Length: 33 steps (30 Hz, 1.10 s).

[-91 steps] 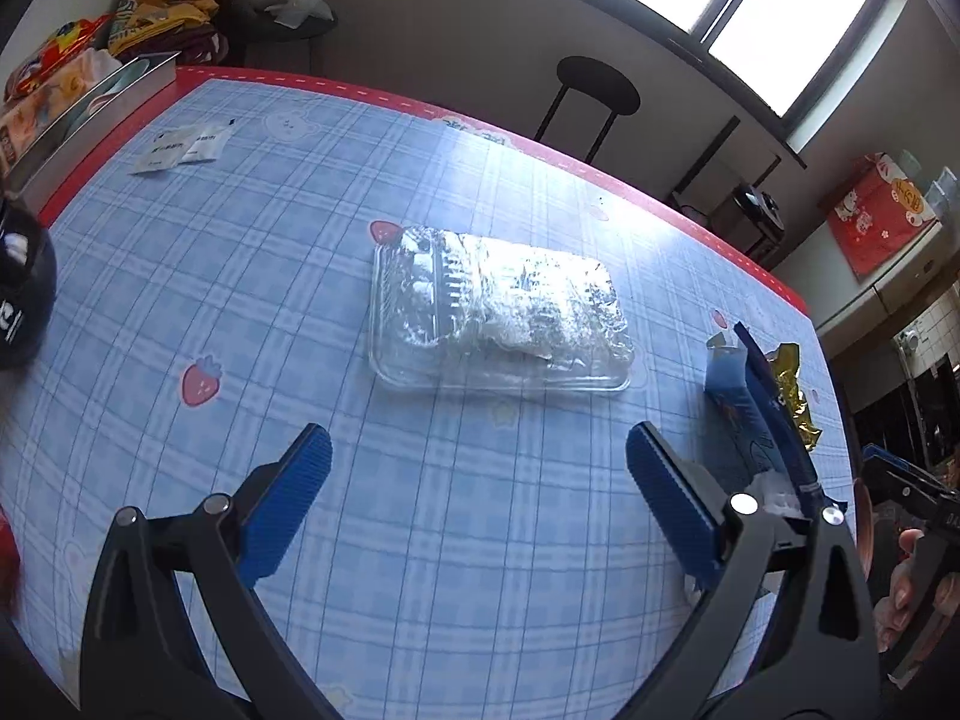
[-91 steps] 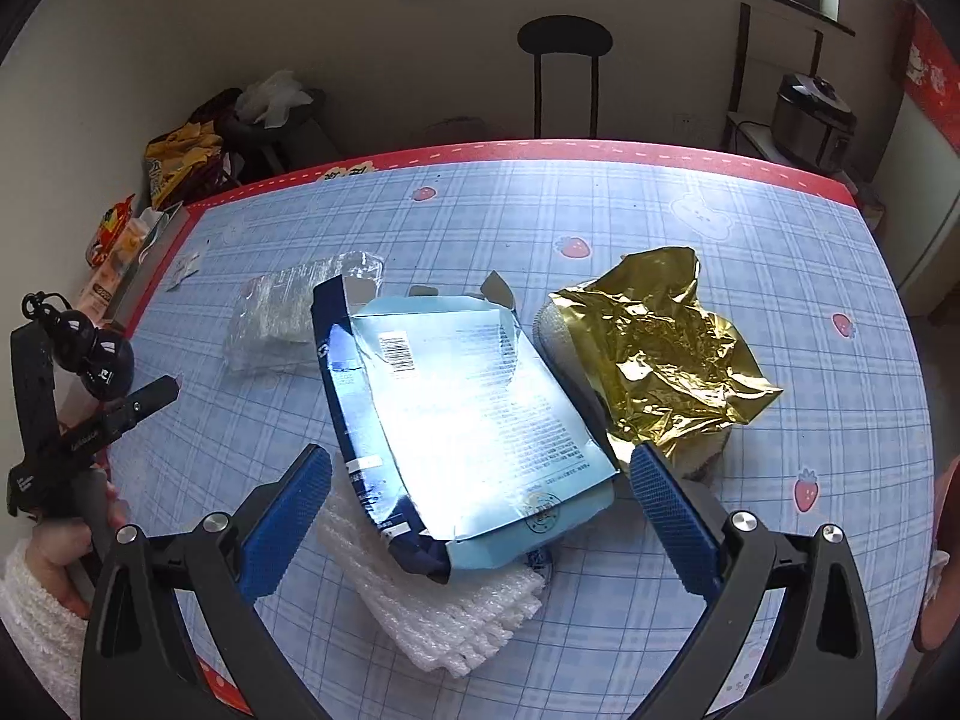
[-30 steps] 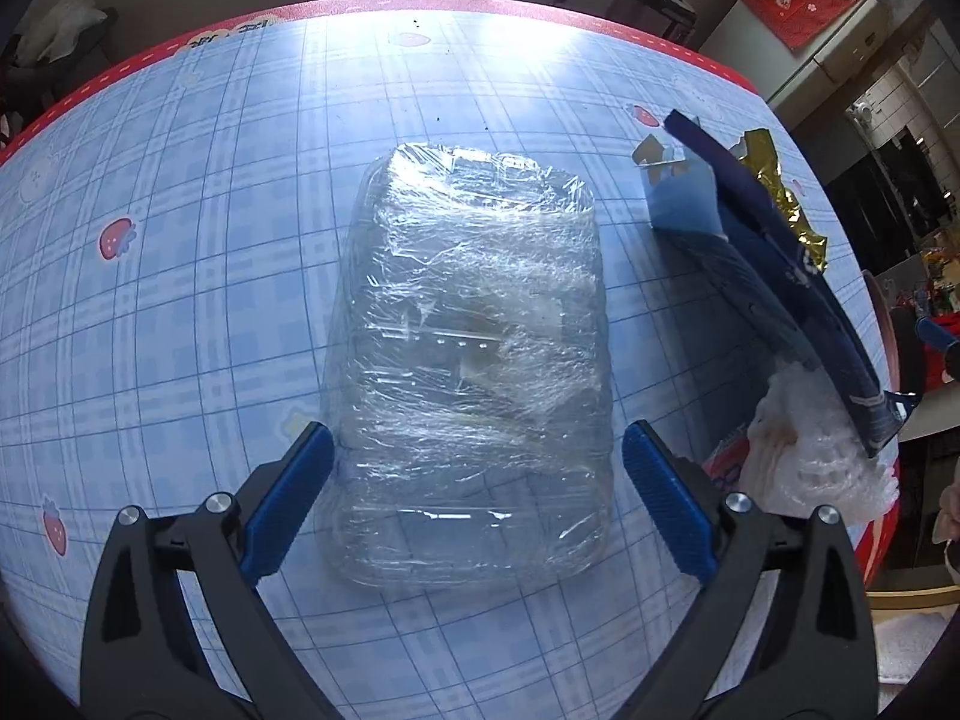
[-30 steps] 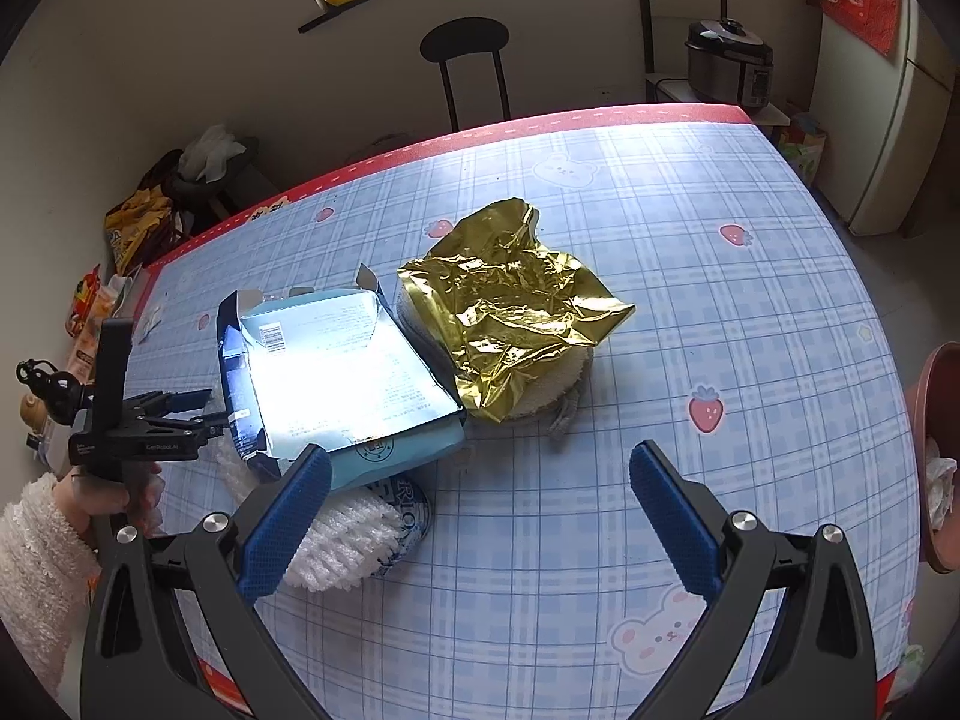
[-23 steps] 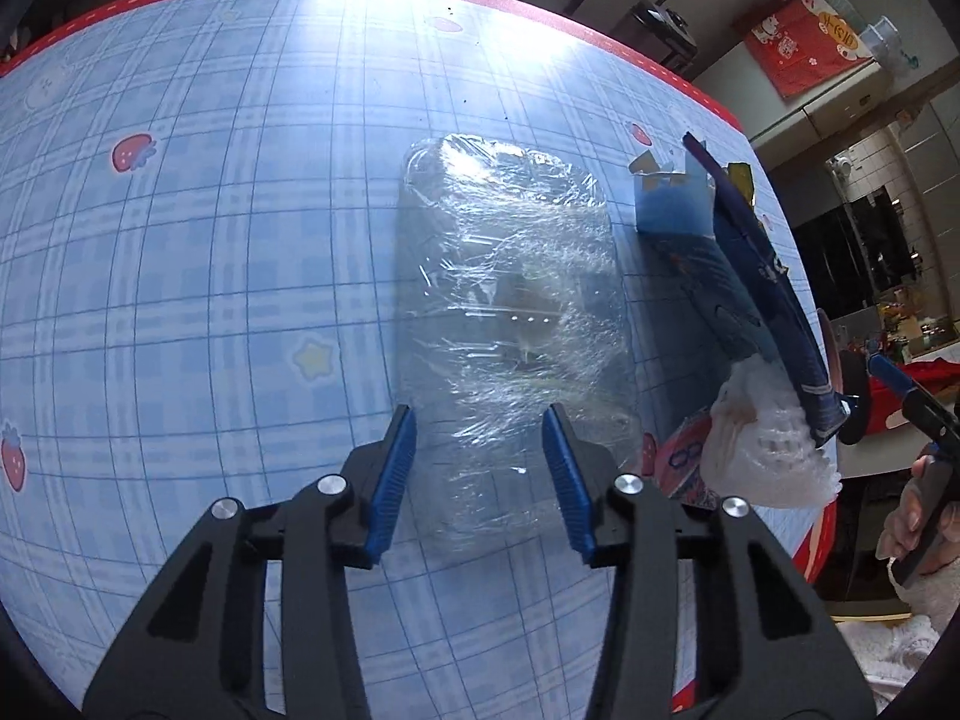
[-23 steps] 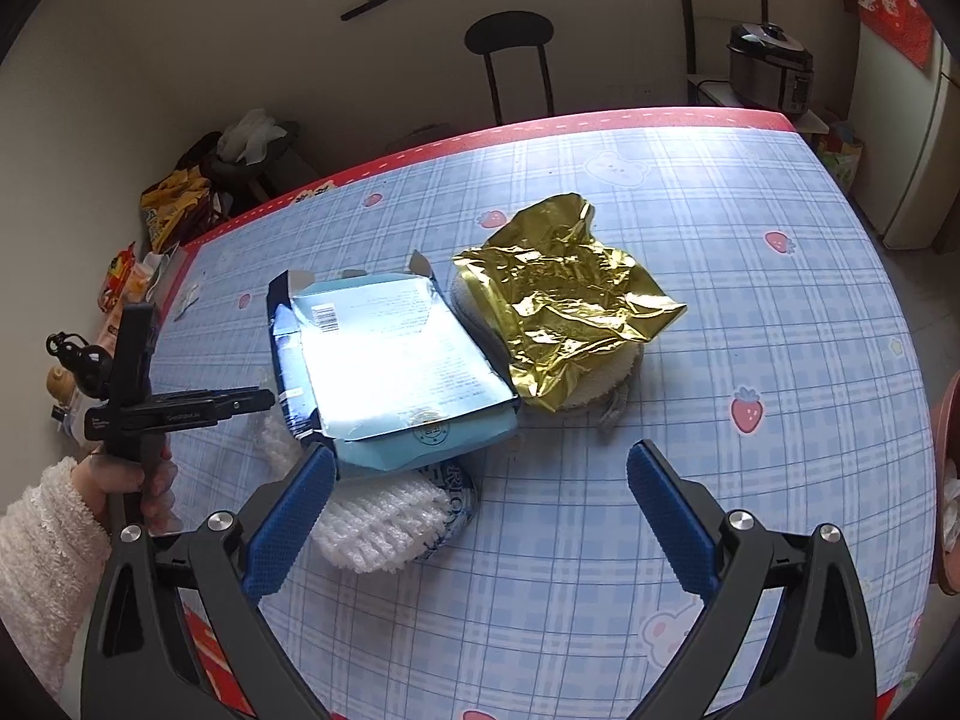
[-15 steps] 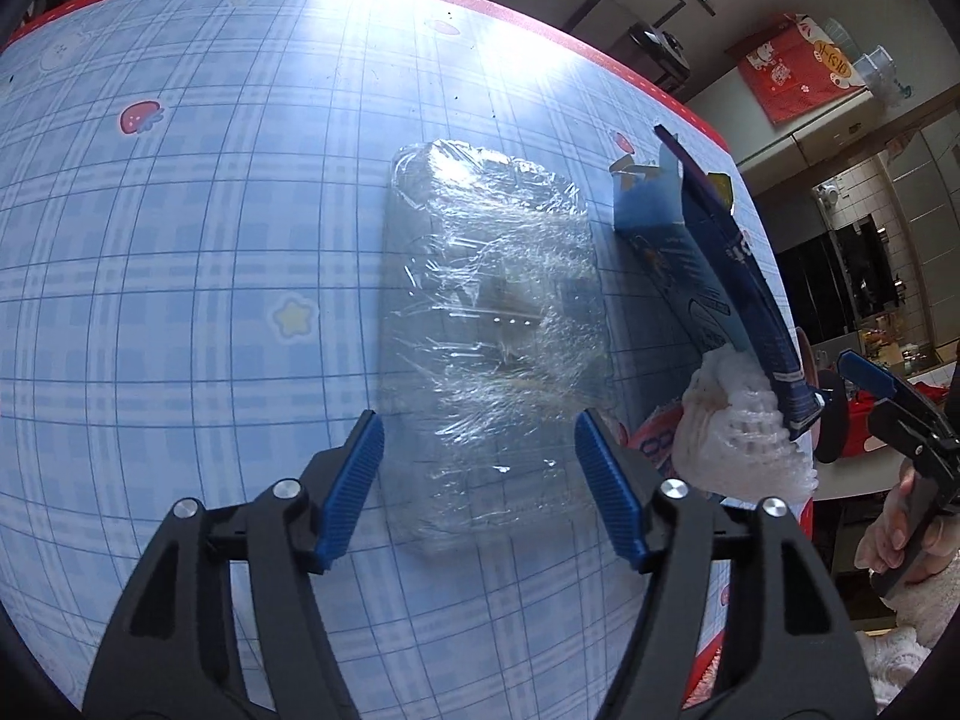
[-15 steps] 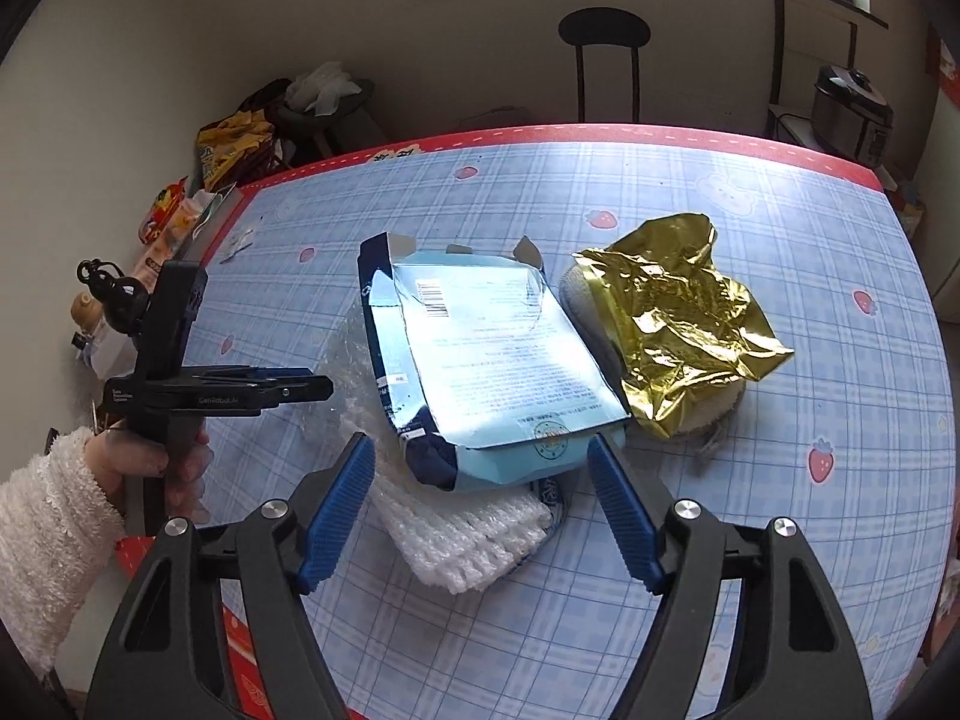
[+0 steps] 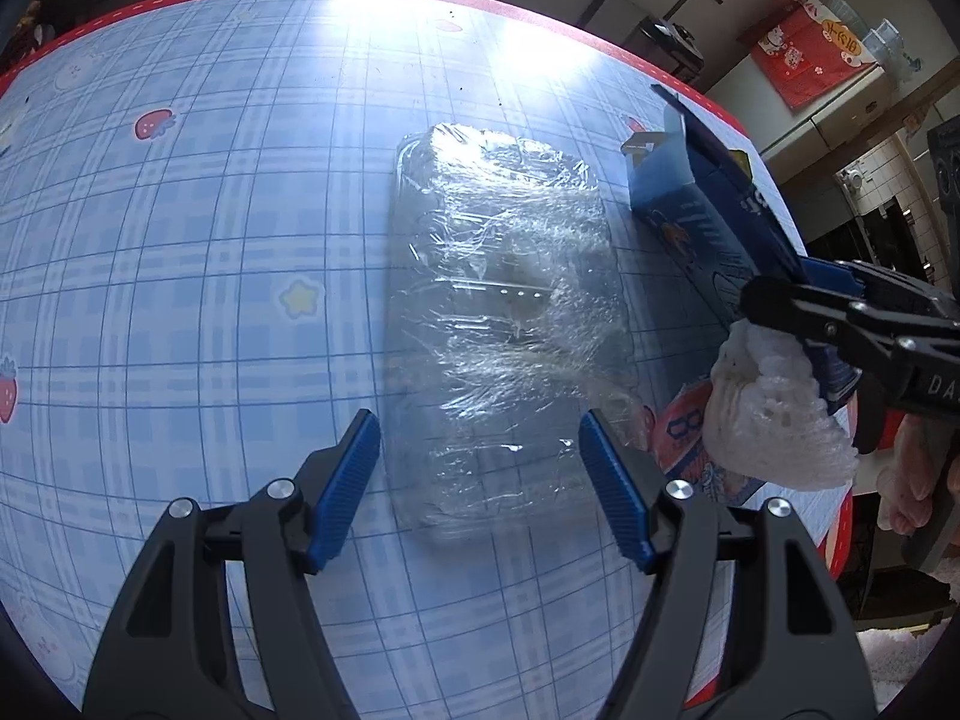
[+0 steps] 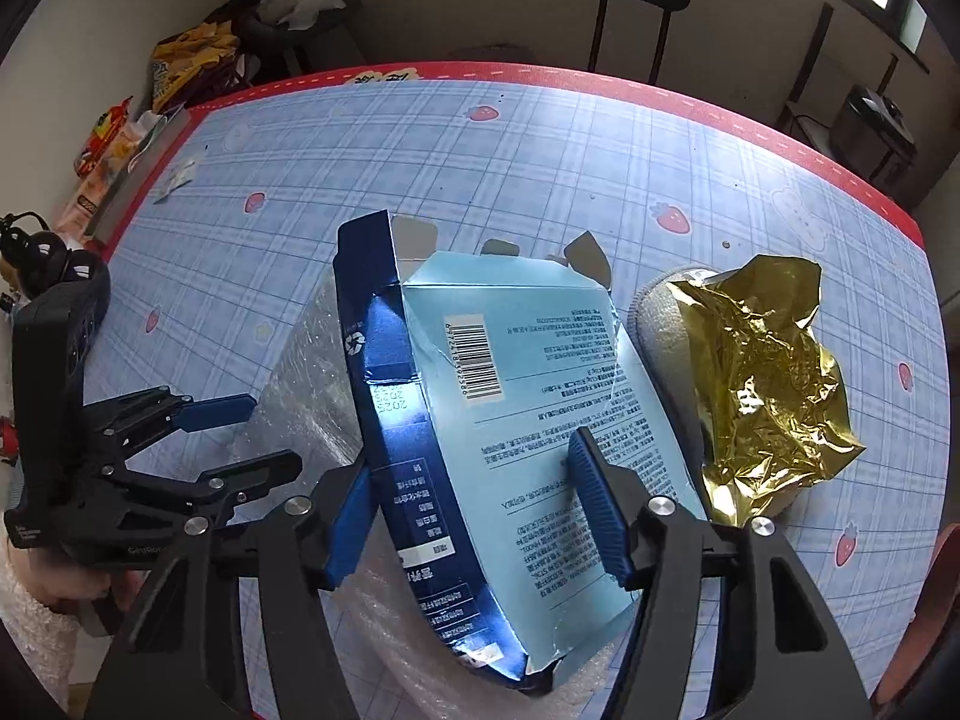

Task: Collect trash
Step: 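Lift the box with the right tool while the left tool grasps the clear container's edge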

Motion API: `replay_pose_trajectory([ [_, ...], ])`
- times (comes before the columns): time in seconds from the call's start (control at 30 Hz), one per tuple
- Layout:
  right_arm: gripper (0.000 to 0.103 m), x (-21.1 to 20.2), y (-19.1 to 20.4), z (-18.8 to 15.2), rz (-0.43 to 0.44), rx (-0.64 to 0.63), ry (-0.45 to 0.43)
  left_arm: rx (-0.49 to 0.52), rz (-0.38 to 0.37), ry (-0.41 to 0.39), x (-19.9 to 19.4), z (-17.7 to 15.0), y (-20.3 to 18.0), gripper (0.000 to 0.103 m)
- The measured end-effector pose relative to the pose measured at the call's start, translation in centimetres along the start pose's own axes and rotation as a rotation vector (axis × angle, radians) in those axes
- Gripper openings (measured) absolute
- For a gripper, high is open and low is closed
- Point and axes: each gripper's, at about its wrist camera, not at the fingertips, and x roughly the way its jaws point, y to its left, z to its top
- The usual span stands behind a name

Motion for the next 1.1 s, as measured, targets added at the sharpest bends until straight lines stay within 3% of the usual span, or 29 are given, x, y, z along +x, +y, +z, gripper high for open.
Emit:
replay_pose_trajectory([
  [0.13, 0.025, -3.6, -0.7, -0.3, 0.025, -0.008, -0.066, -0.01, -0.012, -0.007, -0.3, -0.2, 0.1, 0.07],
  [0.27, 0.014, -6.3, -3.8, -1.2, 0.054, 0.077, -0.11, -0.046, -0.041, -0.008, -0.6, -0.2, 0.7, 0.07],
  [0.37, 0.014, -7.0, -6.3, -2.2, 0.074, 0.15, -0.116, -0.045, -0.041, -0.003, -0.7, -0.2, 0.8, 0.071],
  [0.5, 0.014, -7.3, -8.0, -3.4, 0.088, 0.19, -0.133, -0.047, -0.036, 0.01, -0.5, 0.5, 0.4, 0.084],
  [0.67, 0.016, -7.1, -9.2, -4.4, 0.098, 0.235, -0.124, -0.02, 0.034, 0.015, 0.2, 1.9, -0.7, 0.084],
  [0.9, 0.018, -6.2, -9.5, -6.3, 0.129, 0.239, -0.098, -0.064, 0.028, 0.011, 0.4, 3.5, -0.3, 0.083],
  [0.93, 0.017, -6.3, -9.5, -6.6, 0.143, 0.236, -0.104, -0.068, 0.032, 0.014, 0.4, 3.6, -0.3, 0.082],
  [1.0, 0.016, -6.5, -9.6, -7.0, 0.161, 0.24, -0.119, -0.065, 0.043, 0.022, 0.4, 3.8, -0.3, 0.066],
  [1.1, 0.015, -6.3, -10.1, -7.2, 0.182, 0.27, -0.131, -0.13, -0.102, 0.068, 0.6, 3.9, 0.5, 0.047],
])
